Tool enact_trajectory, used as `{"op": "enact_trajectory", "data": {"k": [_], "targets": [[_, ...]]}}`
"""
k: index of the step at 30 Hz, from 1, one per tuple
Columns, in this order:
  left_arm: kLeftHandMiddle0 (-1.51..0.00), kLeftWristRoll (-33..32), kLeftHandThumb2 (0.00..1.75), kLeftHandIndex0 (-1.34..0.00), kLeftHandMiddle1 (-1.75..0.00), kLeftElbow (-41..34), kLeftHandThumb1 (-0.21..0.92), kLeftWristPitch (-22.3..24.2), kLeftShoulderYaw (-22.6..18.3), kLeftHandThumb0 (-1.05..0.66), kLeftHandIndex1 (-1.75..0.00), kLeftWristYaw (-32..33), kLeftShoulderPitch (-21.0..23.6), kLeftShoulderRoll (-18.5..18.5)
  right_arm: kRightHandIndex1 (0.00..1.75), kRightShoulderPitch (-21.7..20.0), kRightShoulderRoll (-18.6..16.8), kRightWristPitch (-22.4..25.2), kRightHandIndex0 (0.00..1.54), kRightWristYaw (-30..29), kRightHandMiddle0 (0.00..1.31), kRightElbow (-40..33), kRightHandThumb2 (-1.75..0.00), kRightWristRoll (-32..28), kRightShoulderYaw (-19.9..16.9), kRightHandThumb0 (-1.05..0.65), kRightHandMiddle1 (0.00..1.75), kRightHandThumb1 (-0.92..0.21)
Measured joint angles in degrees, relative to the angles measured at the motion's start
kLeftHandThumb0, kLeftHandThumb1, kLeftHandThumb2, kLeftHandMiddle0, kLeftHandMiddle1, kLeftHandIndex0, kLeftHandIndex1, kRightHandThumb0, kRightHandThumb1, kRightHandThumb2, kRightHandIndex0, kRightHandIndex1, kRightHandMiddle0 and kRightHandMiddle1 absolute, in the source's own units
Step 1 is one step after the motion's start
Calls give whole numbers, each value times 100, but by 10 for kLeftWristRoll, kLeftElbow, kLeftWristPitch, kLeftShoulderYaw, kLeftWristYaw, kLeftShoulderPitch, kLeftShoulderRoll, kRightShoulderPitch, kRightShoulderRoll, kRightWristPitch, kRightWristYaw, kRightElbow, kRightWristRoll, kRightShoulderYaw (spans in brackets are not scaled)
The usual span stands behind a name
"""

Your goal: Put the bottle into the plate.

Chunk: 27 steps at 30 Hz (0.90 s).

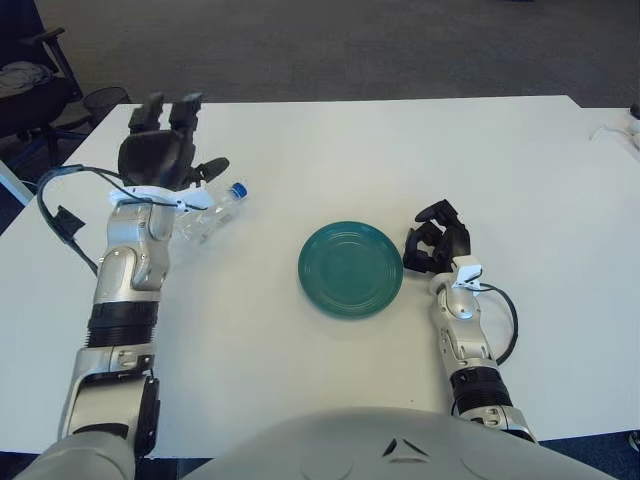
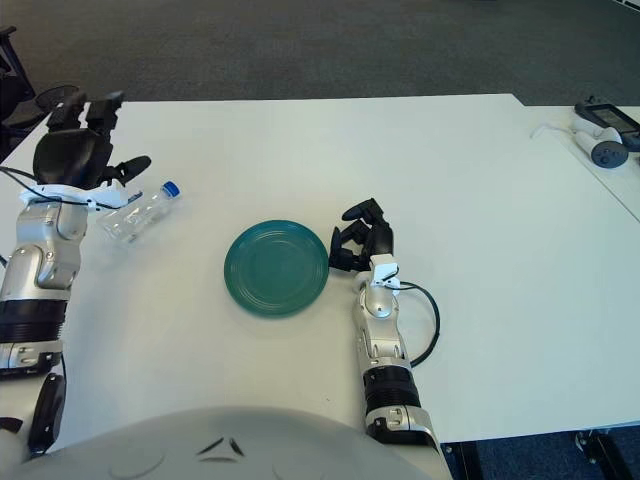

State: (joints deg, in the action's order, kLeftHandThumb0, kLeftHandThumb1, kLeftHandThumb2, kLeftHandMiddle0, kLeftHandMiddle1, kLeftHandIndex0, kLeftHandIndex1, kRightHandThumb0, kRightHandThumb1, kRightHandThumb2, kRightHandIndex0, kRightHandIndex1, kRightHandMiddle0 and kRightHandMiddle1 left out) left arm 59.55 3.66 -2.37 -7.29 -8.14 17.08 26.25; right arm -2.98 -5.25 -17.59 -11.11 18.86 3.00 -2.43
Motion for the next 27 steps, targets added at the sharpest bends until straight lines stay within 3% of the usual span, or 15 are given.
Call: {"op": "enact_trajectory", "data": {"k": [11, 18, 22, 27], "targets": [[-29, -3, 76, 0, -10, 1, 92, -1, 55, -105, -20, -273, 39, 89, 164, -10, 1, -8, 79, 4, 52, 23, -150, 0, -2, 0, 175, -14], [-31, -7, 82, 0, -8, 47, 92, -41, 132, -105, -15, -445, 148, 159, 167, -34, 1, -16, 77, 19, 51, 67, -150, -3, -6, 0, 175, -14], [-38, -8, 87, 0, -9, 72, 92, -49, 169, -105, -17, -498, 222, 189, 169, -55, 1, -17, 77, 35, 51, 95, -150, -11, -9, 0, 175, -15], [-44, -5, 93, 0, -10, 78, 92, -37, 190, -105, -19, -506, 266, 208, 170, -64, 1, -19, 76, 44, 50, 106, -150, -19, -14, 0, 175, -15]]}}
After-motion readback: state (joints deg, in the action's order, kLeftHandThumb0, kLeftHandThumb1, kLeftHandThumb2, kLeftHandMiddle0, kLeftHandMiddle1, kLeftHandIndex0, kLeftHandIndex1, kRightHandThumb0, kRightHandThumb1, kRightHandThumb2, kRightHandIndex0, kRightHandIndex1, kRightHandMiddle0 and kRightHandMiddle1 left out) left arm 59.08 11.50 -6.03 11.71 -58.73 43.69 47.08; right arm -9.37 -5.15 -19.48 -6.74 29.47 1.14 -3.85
